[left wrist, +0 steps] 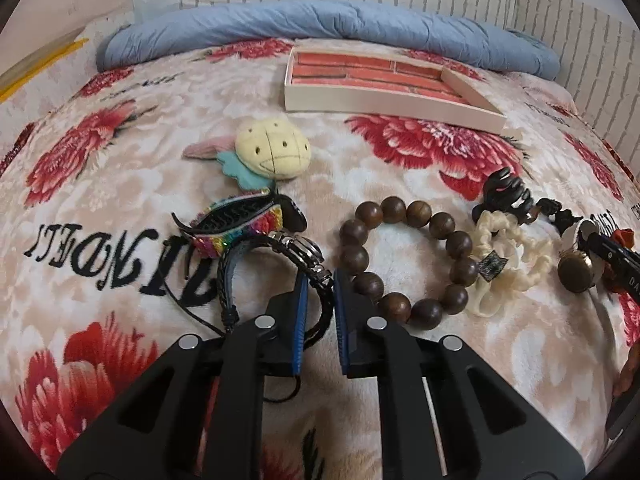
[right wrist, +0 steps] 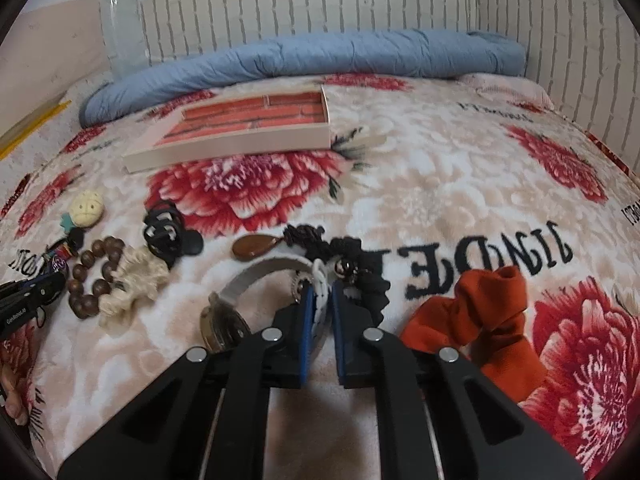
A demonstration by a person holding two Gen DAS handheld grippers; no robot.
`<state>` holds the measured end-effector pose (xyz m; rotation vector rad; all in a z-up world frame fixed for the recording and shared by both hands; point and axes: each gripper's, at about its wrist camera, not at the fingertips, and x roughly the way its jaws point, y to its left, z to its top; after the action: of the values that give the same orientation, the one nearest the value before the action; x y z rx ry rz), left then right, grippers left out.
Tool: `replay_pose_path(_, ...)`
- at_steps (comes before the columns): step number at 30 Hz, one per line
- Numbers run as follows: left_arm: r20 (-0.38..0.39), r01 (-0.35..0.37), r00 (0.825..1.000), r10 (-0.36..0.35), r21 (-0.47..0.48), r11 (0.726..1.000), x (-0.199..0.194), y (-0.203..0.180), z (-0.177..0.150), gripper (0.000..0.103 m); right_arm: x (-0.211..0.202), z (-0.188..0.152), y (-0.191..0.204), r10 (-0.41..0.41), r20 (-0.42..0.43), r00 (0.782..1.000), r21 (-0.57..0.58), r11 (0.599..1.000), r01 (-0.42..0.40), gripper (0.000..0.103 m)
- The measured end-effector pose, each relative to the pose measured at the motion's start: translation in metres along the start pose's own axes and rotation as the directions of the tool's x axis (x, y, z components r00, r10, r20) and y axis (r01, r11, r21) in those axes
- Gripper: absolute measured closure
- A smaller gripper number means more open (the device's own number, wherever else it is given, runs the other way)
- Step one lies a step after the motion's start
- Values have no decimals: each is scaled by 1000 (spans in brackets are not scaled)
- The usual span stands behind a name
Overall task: Organize jewelry
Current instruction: 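Carry black bracelet with left tool while right tool carries watch into the tray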
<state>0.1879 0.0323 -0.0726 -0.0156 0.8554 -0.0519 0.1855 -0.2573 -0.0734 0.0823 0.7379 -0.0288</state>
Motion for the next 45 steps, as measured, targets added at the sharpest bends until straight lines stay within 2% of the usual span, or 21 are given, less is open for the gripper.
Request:
replay_pose_path(4,47,12,999,-12,5,1000,-18,0,4,92,-11,5,0,19,44,999,3,1000,-19,93)
replay_pose_path(13,126,60,990,-64,34,998,-36,-5,33,92,-9,30,0,62,53,997,9,998,-63,93)
replay_pose_path(17,155,90,984,-94,30,995,-34,-7,59,92,-3,47,6,82,59,995,1,997,-82,93)
replay_pose_path(24,219,103,970,-110,45,994,-18,-16,119,92,22,88,21,97,87,991,-22,995,-96,93)
replay_pose_path(29,230,116,965,-127,60,991,10,-23,168,92,51,130,29,115,90,989,-35,993,-112,93)
replay_pose_path(36,163,166,972,-169,29,986,79,-29,243,92,110,190,42,145,66,987,-35,989,-143,93)
replay_pose_path(41,112,142,983,-145,35,989,132,-38,276,92,160,226,51,119,55,991,-61,991,-116,93)
replay_pose_path(45,57,123,991,-124,31,992,180,-39,302,92,205,252,56,108,15,994,-63,992,-107,93)
